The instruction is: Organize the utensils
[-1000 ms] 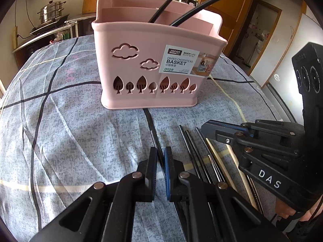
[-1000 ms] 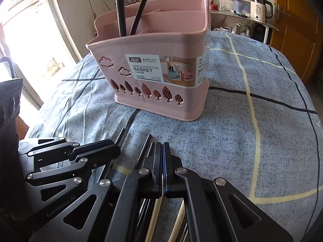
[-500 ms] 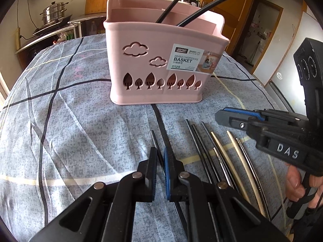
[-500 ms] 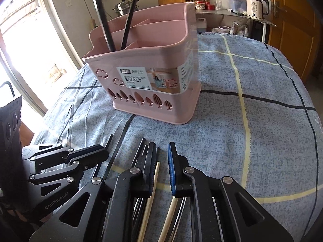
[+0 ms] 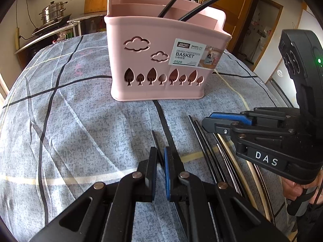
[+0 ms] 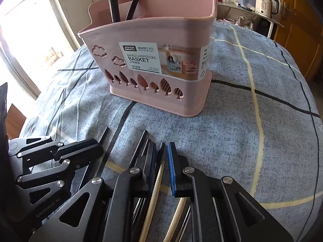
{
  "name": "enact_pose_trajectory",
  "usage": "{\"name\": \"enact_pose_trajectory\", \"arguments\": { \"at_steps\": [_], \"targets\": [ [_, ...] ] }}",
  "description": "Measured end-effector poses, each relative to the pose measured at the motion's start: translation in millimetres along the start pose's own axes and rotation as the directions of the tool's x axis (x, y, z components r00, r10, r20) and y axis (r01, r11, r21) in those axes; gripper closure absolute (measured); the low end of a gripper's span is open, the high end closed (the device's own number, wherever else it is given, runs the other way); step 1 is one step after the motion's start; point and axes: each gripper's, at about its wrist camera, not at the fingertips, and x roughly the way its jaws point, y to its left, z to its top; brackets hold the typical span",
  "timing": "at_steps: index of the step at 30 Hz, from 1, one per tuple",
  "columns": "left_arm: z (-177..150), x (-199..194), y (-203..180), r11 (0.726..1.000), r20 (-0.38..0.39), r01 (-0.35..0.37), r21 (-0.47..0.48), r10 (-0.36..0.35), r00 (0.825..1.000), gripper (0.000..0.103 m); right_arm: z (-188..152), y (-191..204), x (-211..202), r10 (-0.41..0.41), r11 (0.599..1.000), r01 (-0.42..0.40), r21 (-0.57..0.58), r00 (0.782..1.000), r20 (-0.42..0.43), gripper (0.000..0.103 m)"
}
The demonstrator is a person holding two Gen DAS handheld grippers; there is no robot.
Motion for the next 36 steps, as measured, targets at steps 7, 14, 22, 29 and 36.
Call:
{"name": "enact_pose_trajectory", "arguments": {
  "at_steps": [7,14,22,29,36],
  "targets": [
    [4.4,2.8,-2.6,1.0,-0.01,0.009,0.004,-0.009,1.0,0.096,0.0,9.4,2.3,-0.029,0.999,0.029,-0.034,1.0,0.004,0.097],
    [7.1,-10.2,-2.1,1.0,0.024,0.029,-0.003,-0.029,0.999,0.096,0.5,0.6,-27.1,0.003,1.0,-0.003,-0.001,0.996,0.085,0.097],
    [16.4,-55.8,-7.8,0.999,0.115,0.045,0.015,-0.046,0.992,0.097,6.9,3.0,-85.5,0.017,1.0,-0.017,0.0,0.973,0.229,0.098],
    [28.8,-106.3,-14.7,0.998,0.225,0.034,0.056,-0.045,0.973,0.097,10.0,11.4,-142.8,0.019,1.0,-0.018,-0.007,0.928,0.373,0.098],
    [46.4,-146.1,-16.7,0.996,0.322,0.003,0.093,-0.033,0.946,0.098,9.9,11.1,-184.7,0.014,1.0,-0.011,-0.01,0.88,0.476,0.099]
  ]
}}
